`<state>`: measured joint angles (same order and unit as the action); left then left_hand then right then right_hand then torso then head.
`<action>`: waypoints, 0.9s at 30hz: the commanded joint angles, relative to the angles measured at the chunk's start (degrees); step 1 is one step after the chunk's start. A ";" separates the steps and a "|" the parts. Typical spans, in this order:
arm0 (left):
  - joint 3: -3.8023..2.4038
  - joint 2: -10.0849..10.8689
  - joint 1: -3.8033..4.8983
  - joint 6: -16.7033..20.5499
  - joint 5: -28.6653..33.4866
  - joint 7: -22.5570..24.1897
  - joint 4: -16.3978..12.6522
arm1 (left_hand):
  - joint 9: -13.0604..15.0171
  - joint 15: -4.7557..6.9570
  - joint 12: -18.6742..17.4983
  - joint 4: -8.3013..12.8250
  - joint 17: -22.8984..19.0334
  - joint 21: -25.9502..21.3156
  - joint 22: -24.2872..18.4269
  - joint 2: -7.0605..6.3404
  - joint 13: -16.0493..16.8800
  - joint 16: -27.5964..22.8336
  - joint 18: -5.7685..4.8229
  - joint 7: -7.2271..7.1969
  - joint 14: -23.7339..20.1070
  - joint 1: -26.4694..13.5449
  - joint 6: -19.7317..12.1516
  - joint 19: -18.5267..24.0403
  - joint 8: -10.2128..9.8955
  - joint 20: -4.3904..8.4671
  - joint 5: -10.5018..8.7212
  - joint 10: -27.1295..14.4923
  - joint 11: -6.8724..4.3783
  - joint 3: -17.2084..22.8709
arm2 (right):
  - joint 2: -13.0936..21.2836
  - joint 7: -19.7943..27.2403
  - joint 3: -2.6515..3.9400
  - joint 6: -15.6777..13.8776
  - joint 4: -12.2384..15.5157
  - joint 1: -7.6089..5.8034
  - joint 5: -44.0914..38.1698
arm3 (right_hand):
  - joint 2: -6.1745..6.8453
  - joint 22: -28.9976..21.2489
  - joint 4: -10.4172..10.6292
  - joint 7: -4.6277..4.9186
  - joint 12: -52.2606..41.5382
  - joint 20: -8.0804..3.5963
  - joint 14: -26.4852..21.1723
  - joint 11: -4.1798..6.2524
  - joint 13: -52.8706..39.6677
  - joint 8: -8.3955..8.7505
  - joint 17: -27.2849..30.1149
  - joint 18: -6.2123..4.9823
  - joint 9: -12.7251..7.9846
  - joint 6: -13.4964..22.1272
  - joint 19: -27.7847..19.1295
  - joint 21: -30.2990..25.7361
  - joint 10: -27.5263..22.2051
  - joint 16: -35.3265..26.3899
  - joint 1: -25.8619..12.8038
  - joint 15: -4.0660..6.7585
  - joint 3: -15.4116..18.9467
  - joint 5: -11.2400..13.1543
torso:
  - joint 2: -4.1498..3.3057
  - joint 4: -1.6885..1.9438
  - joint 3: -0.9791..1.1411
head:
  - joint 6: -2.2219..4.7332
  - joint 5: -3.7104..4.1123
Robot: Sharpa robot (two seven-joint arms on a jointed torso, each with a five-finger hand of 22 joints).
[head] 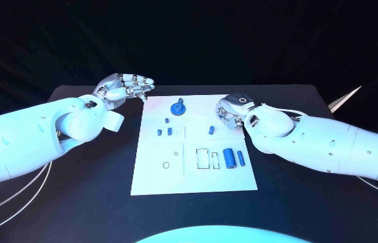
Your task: Assemble the parts on the task board
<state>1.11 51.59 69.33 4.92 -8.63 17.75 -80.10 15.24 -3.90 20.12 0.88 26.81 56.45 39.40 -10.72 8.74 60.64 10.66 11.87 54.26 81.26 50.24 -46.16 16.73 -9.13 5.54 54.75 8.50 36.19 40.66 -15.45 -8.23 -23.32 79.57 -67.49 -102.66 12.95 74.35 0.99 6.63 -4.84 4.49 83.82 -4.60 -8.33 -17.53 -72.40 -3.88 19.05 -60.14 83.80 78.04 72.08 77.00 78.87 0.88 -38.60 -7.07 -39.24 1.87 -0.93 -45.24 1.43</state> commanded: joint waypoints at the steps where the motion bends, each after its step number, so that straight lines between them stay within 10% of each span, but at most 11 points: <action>1: -0.06 -0.02 0.03 -0.19 0.01 0.00 -0.06 | 1.01 -0.22 0.11 0.53 -0.72 -0.89 -0.50 0.22 -0.58 -0.97 -0.06 0.32 -0.20 -0.26 -0.91 -0.12 -0.29 -0.23 0.91 -1.13 0.07 -1.59 | 0.23 0.12 0.09 -0.66 0.70 -0.07 -0.14 | -2.71 11.24 -1.74 0.22 -0.45 -0.40 2.86 1.82 -0.58 -1.47 0.27 1.73 0.95 -0.94 3.29 1.61 3.02 0.25 0.08 0.88 -2.84 -0.85 | -0.01 -0.02 -0.01 | 0.05 -0.06; 16: -0.06 0.03 0.03 -0.26 0.19 -0.21 0.36 | 1.02 -0.35 0.08 0.50 -0.92 -1.28 -0.76 0.19 -0.68 -1.31 -0.08 0.45 -0.43 -0.33 -1.23 -0.03 -0.41 -0.33 0.95 -1.50 0.20 -1.79 | 4.39 0.43 0.66 -3.17 7.00 -0.89 2.00 | -2.68 11.31 -1.82 0.21 -0.40 -0.42 2.89 1.84 -0.61 -1.50 0.18 1.76 1.01 -1.02 3.32 1.74 3.13 0.34 -0.10 0.90 -2.92 -0.84 | -0.01 -0.11 0.02 | 0.23 -0.31; 27: -0.06 -0.30 0.02 -0.36 0.63 -0.14 0.68 | 1.03 -0.38 0.09 0.52 -1.00 -1.41 -0.85 0.21 -0.71 -1.45 -0.08 0.48 -0.51 -0.31 -1.31 0.00 -0.44 -0.36 0.97 -1.60 0.23 -1.83 | 5.62 1.28 1.19 -6.15 16.29 -1.15 3.64 | -2.60 11.29 -1.92 0.21 -0.35 -0.46 2.88 1.86 -0.63 -1.53 0.24 1.74 1.06 -1.08 3.29 1.68 3.23 0.32 -0.27 0.91 -2.97 -0.83 | 0.08 0.00 0.04 | 0.57 -2.02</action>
<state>1.11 51.48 69.33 4.78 -8.14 17.49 -79.39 15.25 -3.92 20.12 0.88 26.42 55.79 39.14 -10.72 8.68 59.98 10.66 12.06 54.23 81.26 49.63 -46.16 16.73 -9.13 5.54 53.94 8.50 36.18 46.55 -14.44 -7.08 -29.18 95.09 -68.65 -99.12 12.95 74.35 0.37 6.53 -4.63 4.49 83.72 -4.39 -7.82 -17.53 -72.40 -3.86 19.04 -60.22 83.80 78.66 72.27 77.00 78.86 1.54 -39.22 -7.07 -39.16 1.76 -0.90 -44.75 -0.16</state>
